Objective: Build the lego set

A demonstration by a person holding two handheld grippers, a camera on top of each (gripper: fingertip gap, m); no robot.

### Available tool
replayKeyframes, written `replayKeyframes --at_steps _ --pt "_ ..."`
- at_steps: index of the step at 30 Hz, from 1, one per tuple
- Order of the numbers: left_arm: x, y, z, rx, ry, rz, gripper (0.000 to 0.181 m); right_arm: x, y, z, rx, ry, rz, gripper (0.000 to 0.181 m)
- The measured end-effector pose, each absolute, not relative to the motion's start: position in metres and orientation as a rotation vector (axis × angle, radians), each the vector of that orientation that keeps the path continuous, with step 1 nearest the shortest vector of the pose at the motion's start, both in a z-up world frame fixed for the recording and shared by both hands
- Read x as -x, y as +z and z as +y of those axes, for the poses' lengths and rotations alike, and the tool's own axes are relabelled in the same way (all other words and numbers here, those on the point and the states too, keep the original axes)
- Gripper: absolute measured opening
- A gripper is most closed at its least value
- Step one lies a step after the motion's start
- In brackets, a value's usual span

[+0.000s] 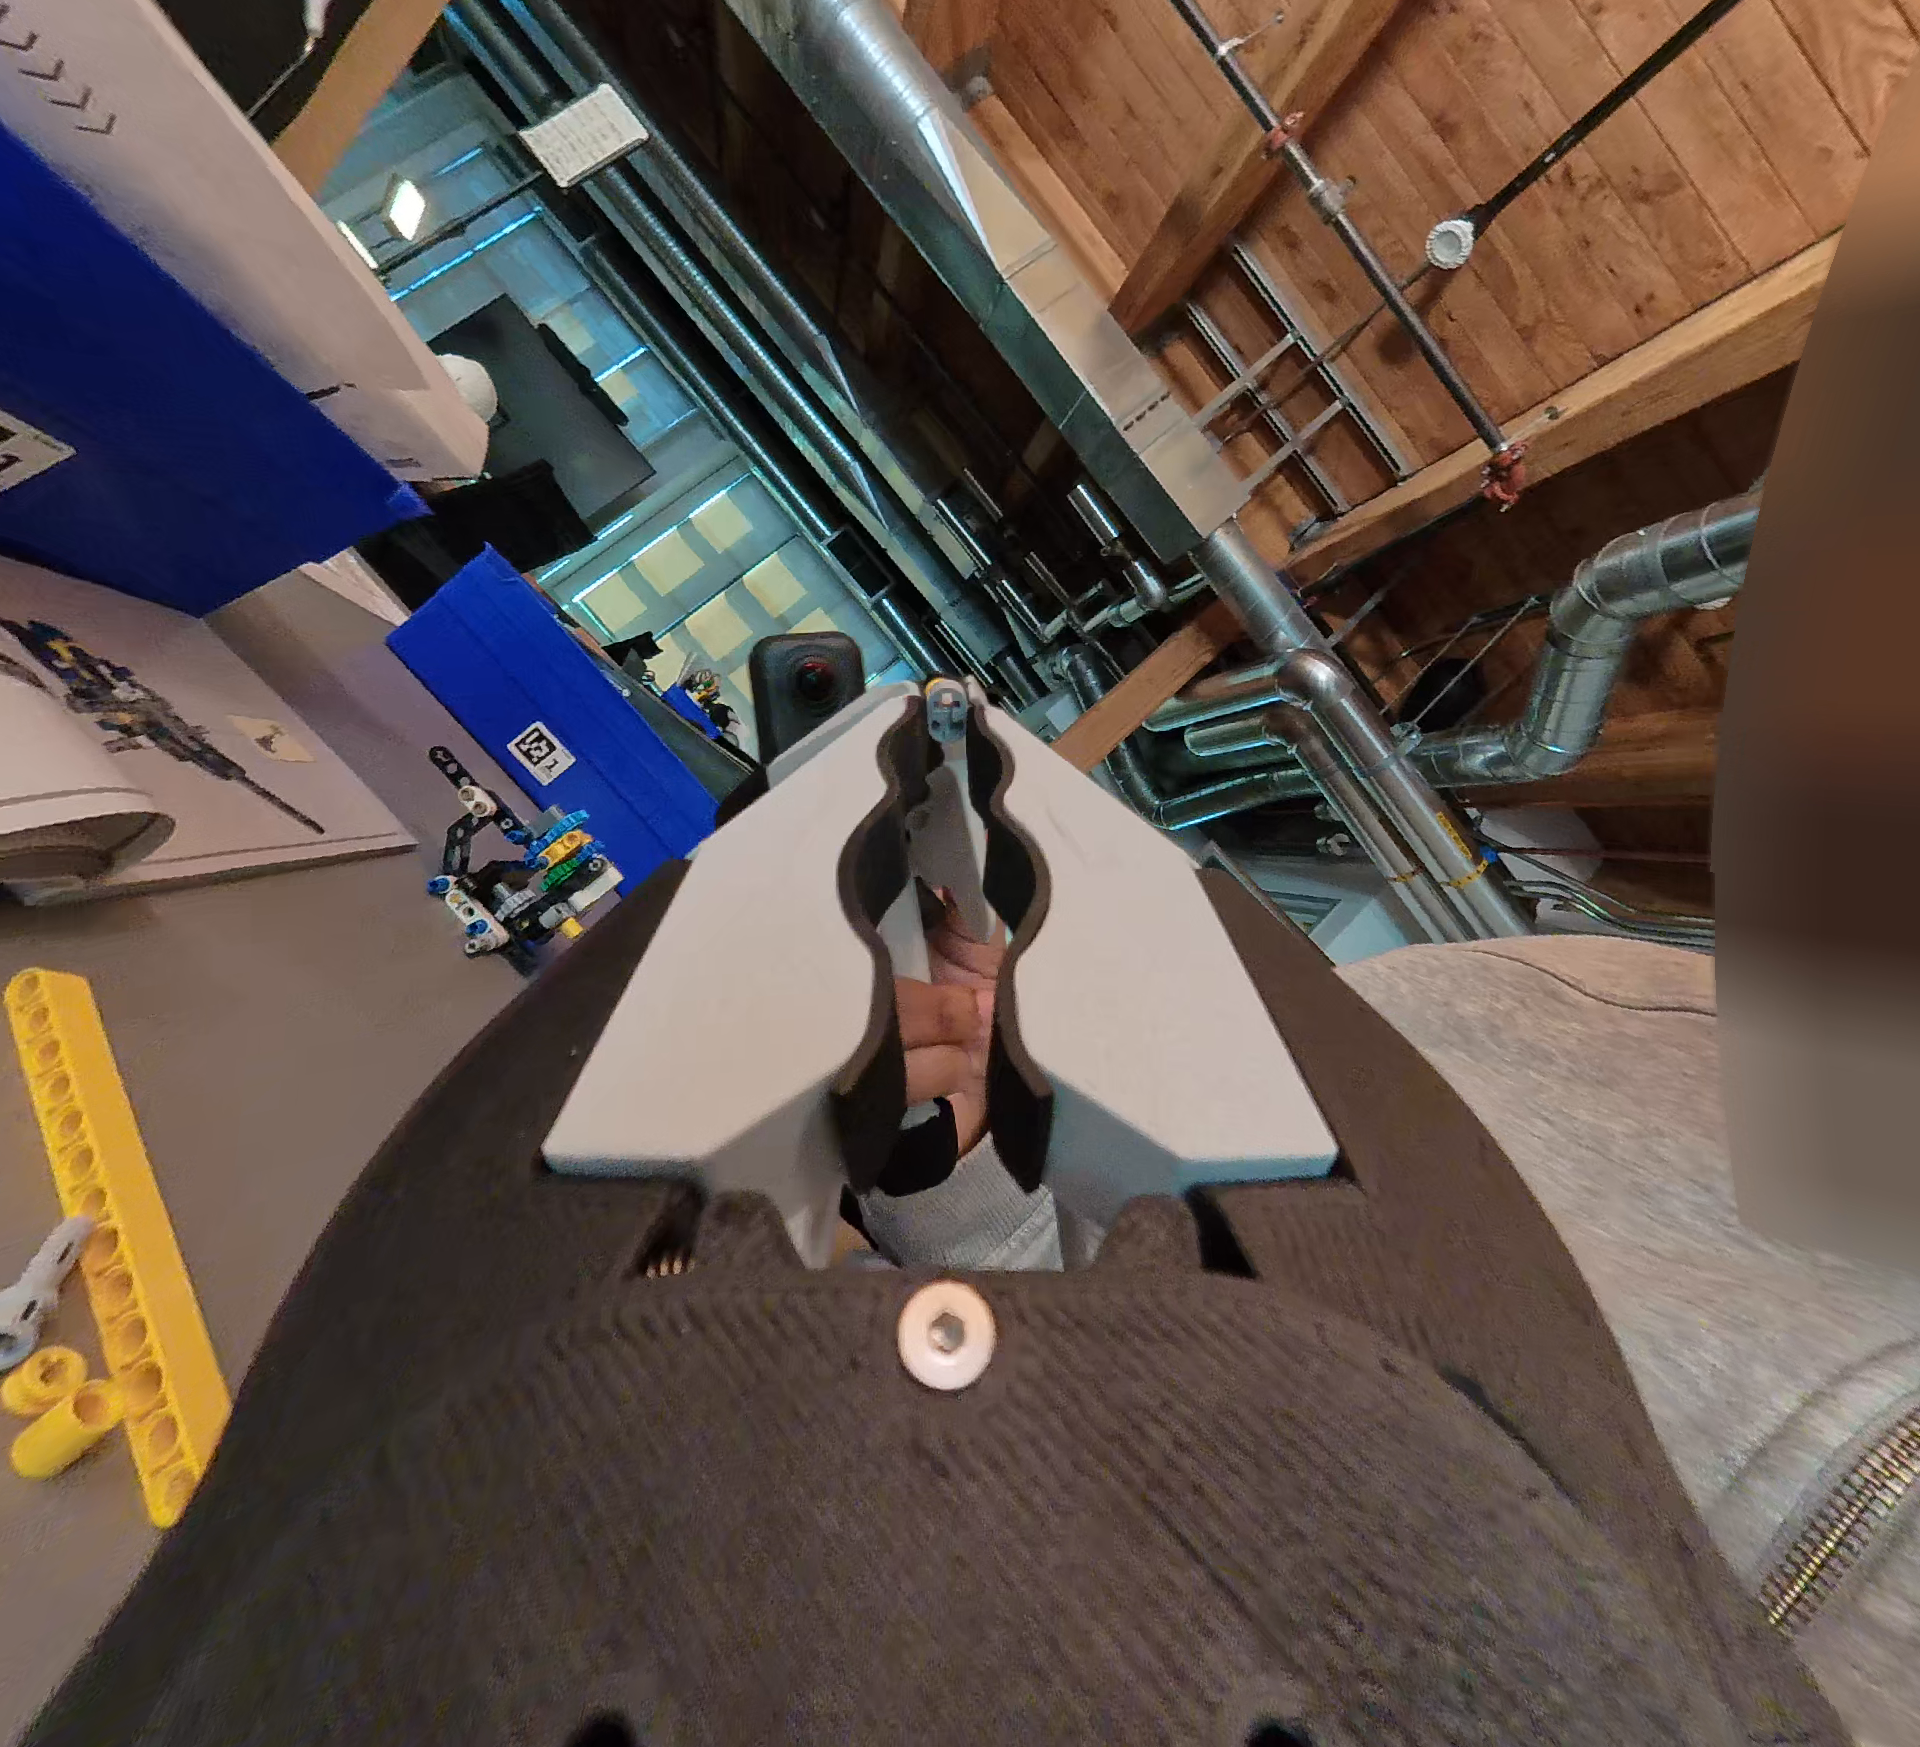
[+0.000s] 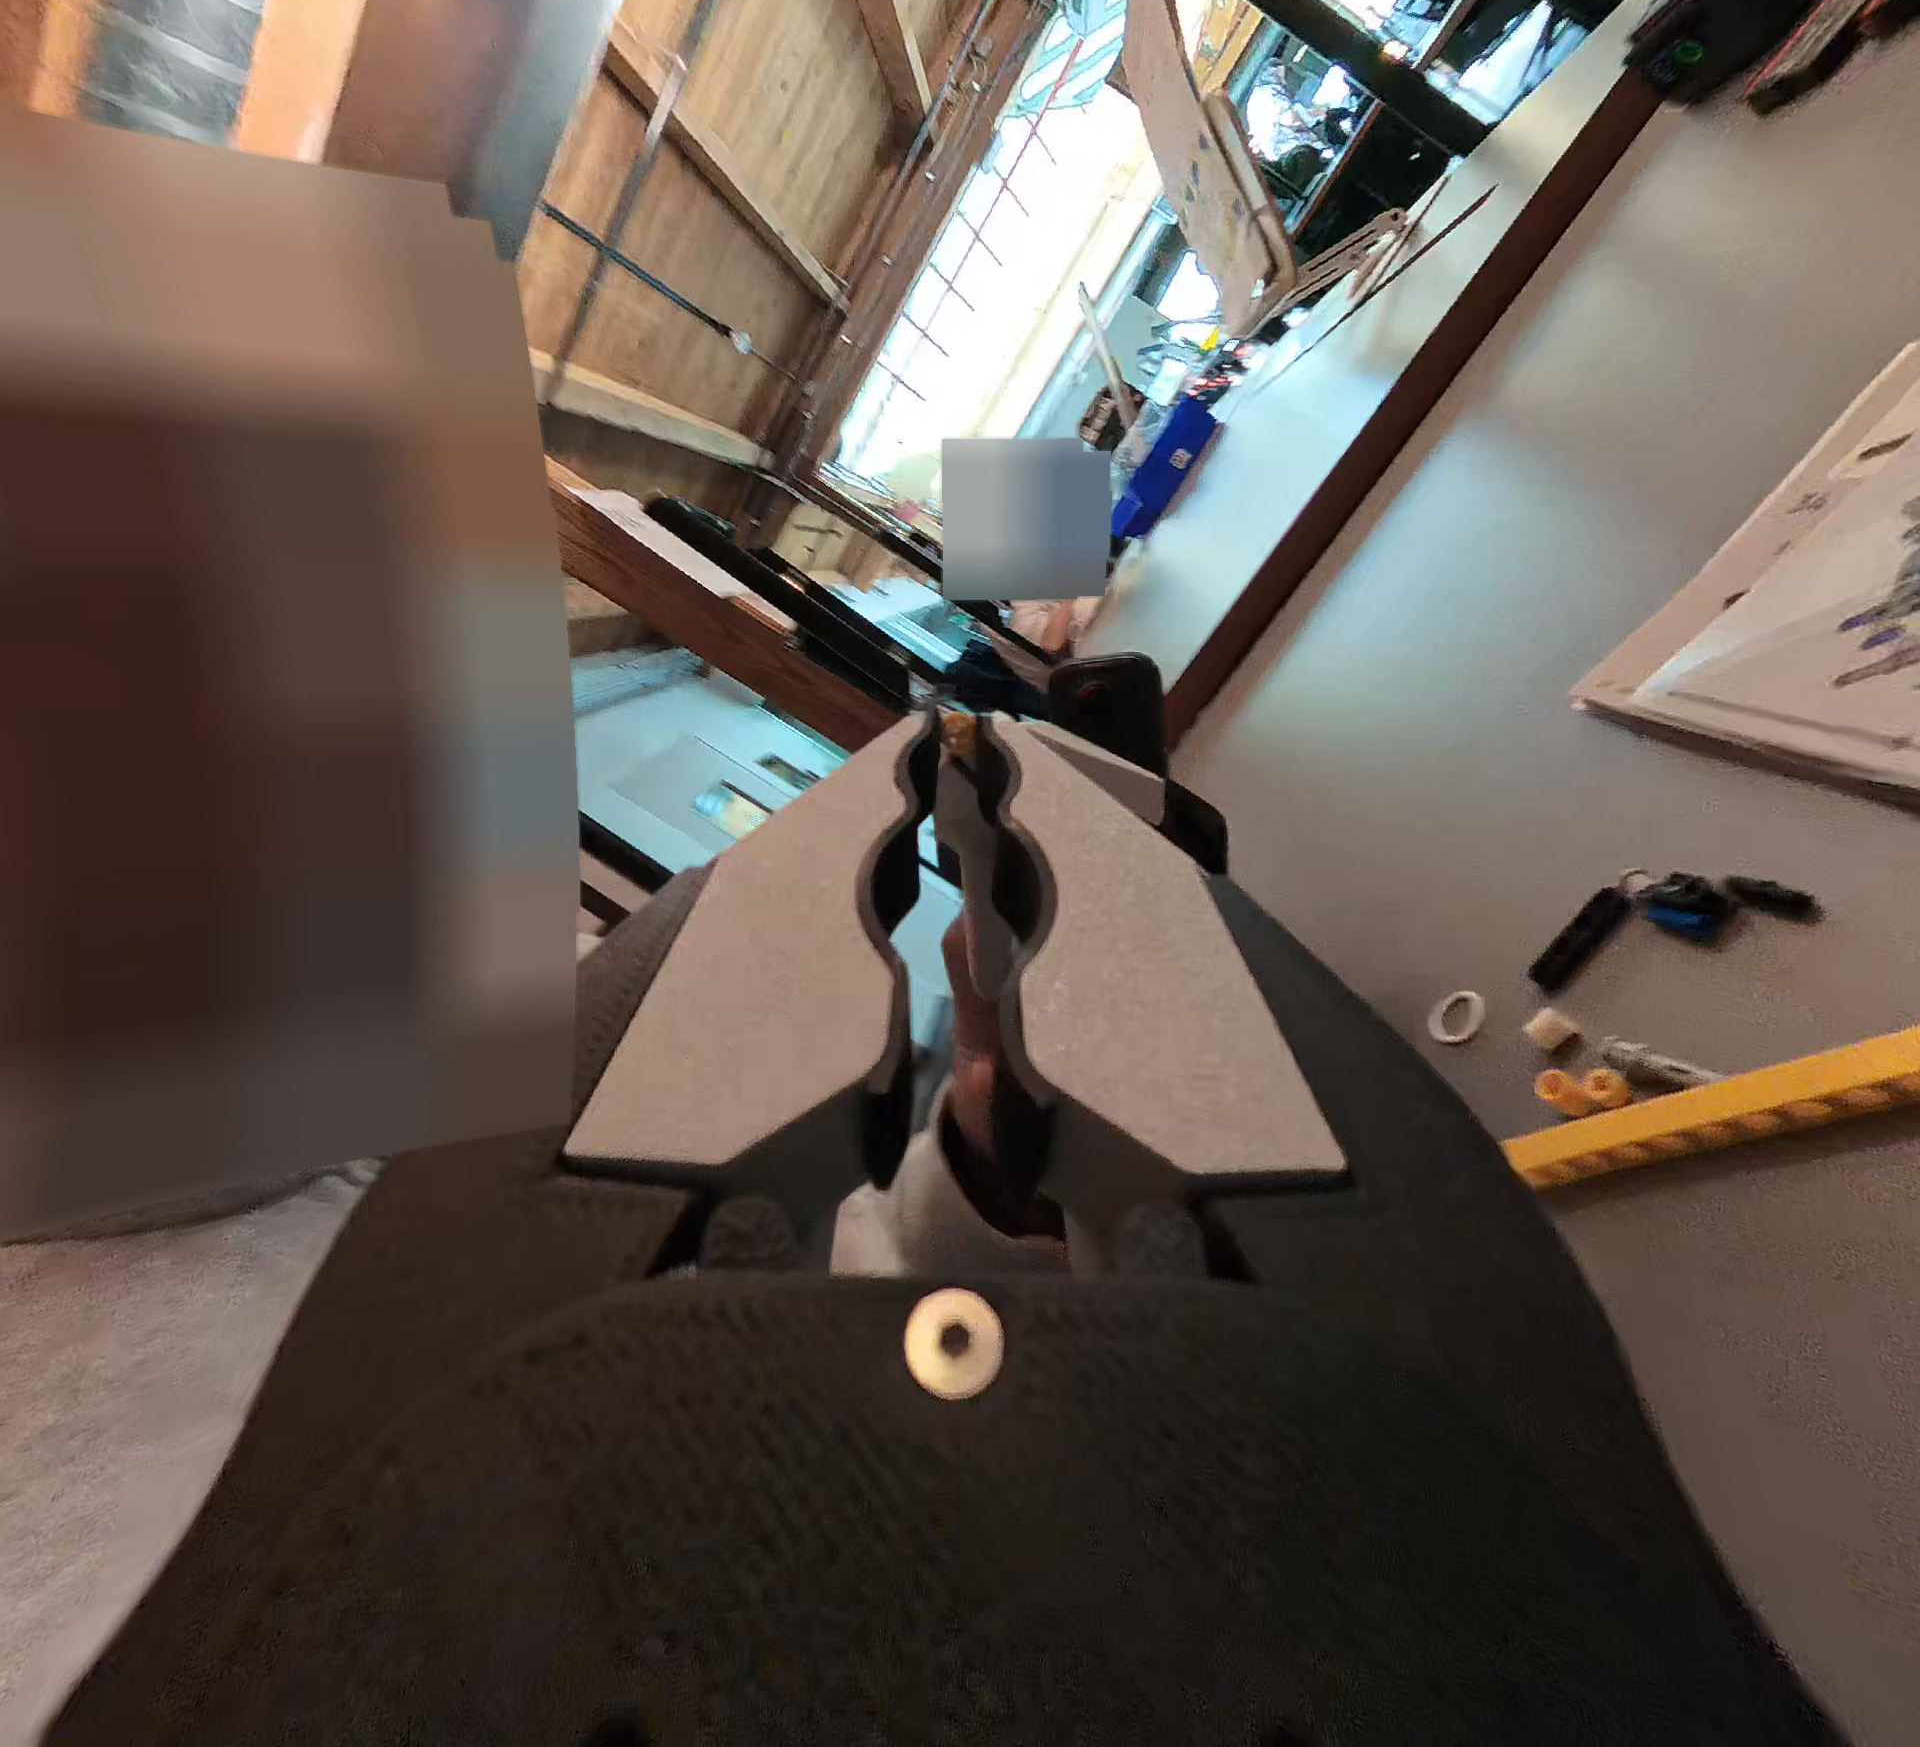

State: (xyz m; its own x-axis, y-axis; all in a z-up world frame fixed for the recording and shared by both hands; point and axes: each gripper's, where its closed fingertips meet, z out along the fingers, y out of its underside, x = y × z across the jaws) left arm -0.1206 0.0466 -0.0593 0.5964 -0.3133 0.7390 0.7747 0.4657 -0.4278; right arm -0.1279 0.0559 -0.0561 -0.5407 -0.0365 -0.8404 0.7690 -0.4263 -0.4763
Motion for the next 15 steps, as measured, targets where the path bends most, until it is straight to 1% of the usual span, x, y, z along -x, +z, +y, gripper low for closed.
replayKeyframes --at_steps 1,5,15 --pt "0.1219 -0.0609 0.0463 0.837 -0.731 -0.644 0.004 0.1274 -0.0564 0.0557 -1.066 -2.019 1.284 0.005" --pt "0.1228 -0.0648 0.0473 0.842 -0.765 -0.663 0.004 0.1252 -0.0585 0.0557 -1.057 -2.035 1.379 0.005" --pt "0.1202 -0.0680 0.0528 0.866 -0.813 -0.670 0.004 0.1281 -0.0604 0.0627 -1.066 -2.037 1.315 0.005"
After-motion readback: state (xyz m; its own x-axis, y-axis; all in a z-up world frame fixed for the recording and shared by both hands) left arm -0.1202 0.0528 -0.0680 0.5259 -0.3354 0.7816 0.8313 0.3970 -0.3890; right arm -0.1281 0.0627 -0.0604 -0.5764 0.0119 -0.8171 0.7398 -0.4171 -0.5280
